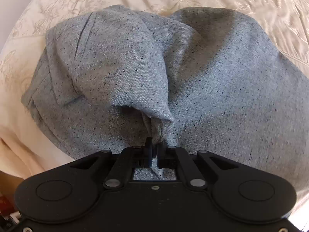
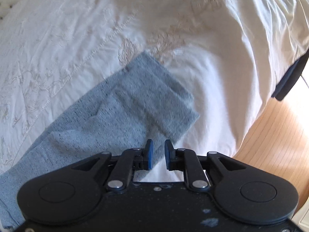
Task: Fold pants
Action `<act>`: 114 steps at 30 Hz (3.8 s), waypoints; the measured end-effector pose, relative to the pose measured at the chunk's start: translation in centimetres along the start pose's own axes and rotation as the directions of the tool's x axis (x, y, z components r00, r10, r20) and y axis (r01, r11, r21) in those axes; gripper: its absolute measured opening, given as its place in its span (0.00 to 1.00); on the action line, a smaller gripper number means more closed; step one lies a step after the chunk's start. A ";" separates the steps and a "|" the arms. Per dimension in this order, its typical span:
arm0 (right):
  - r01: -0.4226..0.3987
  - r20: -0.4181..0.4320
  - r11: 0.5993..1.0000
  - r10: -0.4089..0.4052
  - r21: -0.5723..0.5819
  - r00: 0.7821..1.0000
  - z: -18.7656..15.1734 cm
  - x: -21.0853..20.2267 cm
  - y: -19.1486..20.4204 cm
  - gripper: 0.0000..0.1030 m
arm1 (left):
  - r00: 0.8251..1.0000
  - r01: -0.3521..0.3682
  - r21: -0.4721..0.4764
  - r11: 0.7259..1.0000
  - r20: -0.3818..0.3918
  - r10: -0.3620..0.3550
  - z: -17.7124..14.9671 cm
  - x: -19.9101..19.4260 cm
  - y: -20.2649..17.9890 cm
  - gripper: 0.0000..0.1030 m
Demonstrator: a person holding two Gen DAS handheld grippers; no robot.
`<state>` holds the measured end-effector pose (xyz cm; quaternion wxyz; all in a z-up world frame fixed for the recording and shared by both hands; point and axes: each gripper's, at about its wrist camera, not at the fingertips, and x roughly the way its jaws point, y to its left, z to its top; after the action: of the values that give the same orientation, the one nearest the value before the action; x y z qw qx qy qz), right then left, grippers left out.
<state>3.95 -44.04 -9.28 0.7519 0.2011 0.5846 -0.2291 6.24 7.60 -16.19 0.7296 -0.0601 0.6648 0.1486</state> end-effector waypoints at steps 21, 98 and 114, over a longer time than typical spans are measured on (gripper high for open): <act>-0.232 -0.179 0.903 0.177 -0.361 0.968 12.8 9.3 1.6 0.25 | 0.981 -0.195 -0.257 0.946 -0.049 0.189 -0.2 1.6 -4.2 0.05; -0.203 -0.063 0.874 0.195 -0.442 0.979 14.2 5.3 -1.7 0.21 | 0.987 0.010 -0.237 0.971 0.157 0.028 -1.0 -3.8 -6.1 0.05; -0.055 -0.110 0.847 -0.004 -0.529 0.994 5.0 5.3 -3.0 0.04 | 0.989 0.053 -0.122 0.991 0.142 -0.035 -2.2 -4.8 -2.8 0.19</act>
<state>7.32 -49.90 -13.32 0.7488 0.0049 0.6617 -0.0375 4.68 3.63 -12.04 0.7721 -0.1101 0.6002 0.1777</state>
